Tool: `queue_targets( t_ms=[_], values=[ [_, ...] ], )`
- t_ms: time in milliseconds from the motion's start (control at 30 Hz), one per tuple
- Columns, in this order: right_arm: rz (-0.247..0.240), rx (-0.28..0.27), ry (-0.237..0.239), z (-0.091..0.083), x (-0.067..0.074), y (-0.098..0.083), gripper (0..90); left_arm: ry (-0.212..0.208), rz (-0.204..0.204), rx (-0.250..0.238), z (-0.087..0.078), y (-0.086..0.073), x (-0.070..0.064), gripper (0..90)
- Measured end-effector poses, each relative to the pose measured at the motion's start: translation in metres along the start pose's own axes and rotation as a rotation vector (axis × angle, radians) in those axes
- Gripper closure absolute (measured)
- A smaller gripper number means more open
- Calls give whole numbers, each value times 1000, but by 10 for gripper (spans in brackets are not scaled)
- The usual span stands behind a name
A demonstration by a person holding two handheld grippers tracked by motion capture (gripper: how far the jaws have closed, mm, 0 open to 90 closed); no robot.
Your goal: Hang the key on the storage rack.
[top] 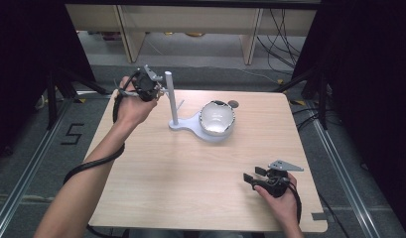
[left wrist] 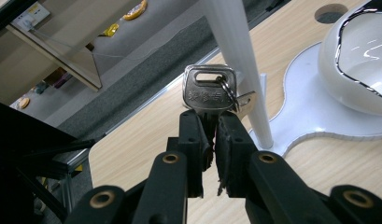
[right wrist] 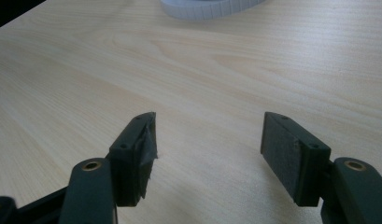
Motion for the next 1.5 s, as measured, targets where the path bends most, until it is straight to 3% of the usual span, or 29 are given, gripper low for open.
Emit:
queue_targets(
  t_ms=[33, 133, 167, 400, 467, 633, 967, 1067, 1100, 1233, 1300, 1333, 1500],
  values=[
    [41, 7, 4, 0, 3, -1, 370, 4, 7, 10, 0, -1, 1, 808],
    [43, 11, 4, 0, 4, -1, 371, 6, -14, 0, 3, -4, 2, 808],
    [19, 6, -3, 1, 2, -1, 370, 6, 2, 15, 3, -5, 3, 808],
    [45, 19, 10, -1, 4, -1, 370, 9, -7, 13, 3, -6, 5, 808],
    [45, 20, 8, 0, 4, -1, 370, 11, -26, -3, 4, -7, 5, 808],
    [22, 17, -4, 1, 2, -1, 370, 14, -12, 13, 3, -9, 7, 808],
    [4, 17, -1, 1, 0, -1, 370, 25, -19, -17, 2, -16, 4, 808],
    [17, 11, 16, 0, 1, -1, 370, 22, -20, -33, 1, -19, 2, 808],
    [9, 7, -3, 0, 0, 0, 370, 22, -20, -33, 1, -19, 2, 808],
    [6, -5, 0, 1, -1, 0, 371, 19, -24, -40, 2, -22, -1, 808],
    [46, -6, 8, 0, 3, 0, 370, 24, -21, -49, 2, -23, -2, 808],
    [11, -9, 3, 0, 0, 0, 370, 23, -20, -50, 2, -22, -2, 808],
    [5, -7, 6, 2, -1, 0, 371, 27, -14, -61, 1, -25, -4, 807]
  ],
)
Point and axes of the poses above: each handheld gripper's, and its own axes: z roughly forward along the jaws, y roughly out of its top, x roughly to its left, the point moved 6 cm from there along z, roughly forward along the jaws, and after that the axes turned 10 degrees about -x, right-handed, at the moved point
